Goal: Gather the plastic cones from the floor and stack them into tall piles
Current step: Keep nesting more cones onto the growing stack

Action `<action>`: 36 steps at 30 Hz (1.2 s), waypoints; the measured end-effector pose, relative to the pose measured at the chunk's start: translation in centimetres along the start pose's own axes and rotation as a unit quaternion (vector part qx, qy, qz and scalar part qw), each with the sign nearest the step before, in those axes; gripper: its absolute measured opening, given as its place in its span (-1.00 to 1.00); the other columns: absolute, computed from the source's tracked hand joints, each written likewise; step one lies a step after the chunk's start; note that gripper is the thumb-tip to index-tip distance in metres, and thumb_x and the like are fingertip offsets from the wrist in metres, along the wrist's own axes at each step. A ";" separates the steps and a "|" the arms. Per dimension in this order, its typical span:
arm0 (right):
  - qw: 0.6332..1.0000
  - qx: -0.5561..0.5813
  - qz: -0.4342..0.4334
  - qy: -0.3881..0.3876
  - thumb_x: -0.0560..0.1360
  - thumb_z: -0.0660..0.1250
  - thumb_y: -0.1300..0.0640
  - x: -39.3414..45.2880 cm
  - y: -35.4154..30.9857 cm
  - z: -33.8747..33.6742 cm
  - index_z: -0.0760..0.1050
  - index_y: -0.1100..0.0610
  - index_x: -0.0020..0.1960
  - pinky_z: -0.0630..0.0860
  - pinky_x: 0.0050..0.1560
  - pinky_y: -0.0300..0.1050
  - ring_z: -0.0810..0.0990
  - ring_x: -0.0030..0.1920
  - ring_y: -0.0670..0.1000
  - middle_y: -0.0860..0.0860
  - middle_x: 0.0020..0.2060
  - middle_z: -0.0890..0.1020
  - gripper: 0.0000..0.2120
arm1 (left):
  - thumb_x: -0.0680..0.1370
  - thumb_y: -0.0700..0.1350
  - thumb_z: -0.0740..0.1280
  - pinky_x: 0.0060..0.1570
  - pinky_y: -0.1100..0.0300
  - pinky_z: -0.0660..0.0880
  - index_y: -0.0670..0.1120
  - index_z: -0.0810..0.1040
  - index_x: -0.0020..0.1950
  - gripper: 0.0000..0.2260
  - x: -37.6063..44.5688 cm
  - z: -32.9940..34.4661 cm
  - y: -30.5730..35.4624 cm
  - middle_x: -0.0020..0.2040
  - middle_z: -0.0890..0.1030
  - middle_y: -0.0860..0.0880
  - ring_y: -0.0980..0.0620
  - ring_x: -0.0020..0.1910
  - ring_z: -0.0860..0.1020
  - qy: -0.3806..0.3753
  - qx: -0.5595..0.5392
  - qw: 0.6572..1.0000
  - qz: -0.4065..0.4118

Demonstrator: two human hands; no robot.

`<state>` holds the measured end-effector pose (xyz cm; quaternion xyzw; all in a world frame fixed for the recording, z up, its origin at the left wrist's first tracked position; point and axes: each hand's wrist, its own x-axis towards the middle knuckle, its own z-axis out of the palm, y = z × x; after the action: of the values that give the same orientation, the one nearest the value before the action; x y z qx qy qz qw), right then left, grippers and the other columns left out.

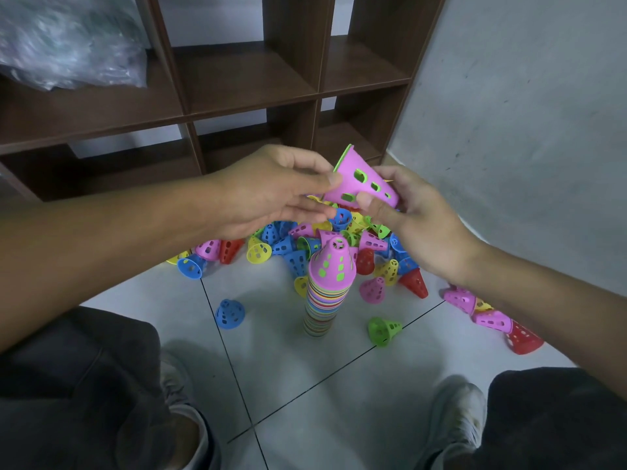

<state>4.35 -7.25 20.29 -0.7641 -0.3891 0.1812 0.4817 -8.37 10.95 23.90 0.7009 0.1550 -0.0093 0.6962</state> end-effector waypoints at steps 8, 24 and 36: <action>1.000 0.003 0.024 -0.010 0.58 0.28 -0.17 -0.1 0.6 -0.4 0.53 0.03 0.18 0.59 0.18 0.15 0.68 0.03 0.03 0.06 -0.03 0.69 -0.68 | 0.53 -0.08 0.44 -0.06 0.10 0.68 -0.16 0.65 0.16 -0.75 -0.1 0.7 0.0 -0.04 0.74 -0.09 -0.05 -0.06 0.73 0.014 0.096 0.995 0.005; 0.992 -0.115 0.041 -0.038 0.47 0.27 -0.28 -1.8 1.2 -3.3 0.60 0.09 0.07 0.59 -0.12 -0.12 0.68 -0.21 -0.13 0.01 -0.24 0.71 -0.54 | 0.53 0.07 0.44 -0.18 0.19 0.65 -0.03 0.67 0.09 -0.77 0.7 -0.3 -0.5 -0.05 0.71 0.02 0.02 -0.15 0.71 0.049 0.257 0.964 0.052; 0.914 -0.383 -0.058 -0.123 0.50 0.30 -0.31 -1.0 0.4 -1.2 0.53 0.06 -0.01 0.43 -0.29 -0.21 0.53 -0.30 -0.10 -0.06 -0.33 0.57 -0.58 | 0.53 0.10 0.46 -0.28 0.42 0.39 0.03 0.66 0.06 -0.81 0.9 -1.3 -2.1 -0.07 0.69 0.13 0.28 -0.20 0.59 0.025 0.499 0.860 0.105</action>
<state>4.64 -8.81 20.44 -0.8378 -0.5284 0.0827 0.1097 -8.24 12.38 21.72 0.9665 0.0724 0.0057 0.2460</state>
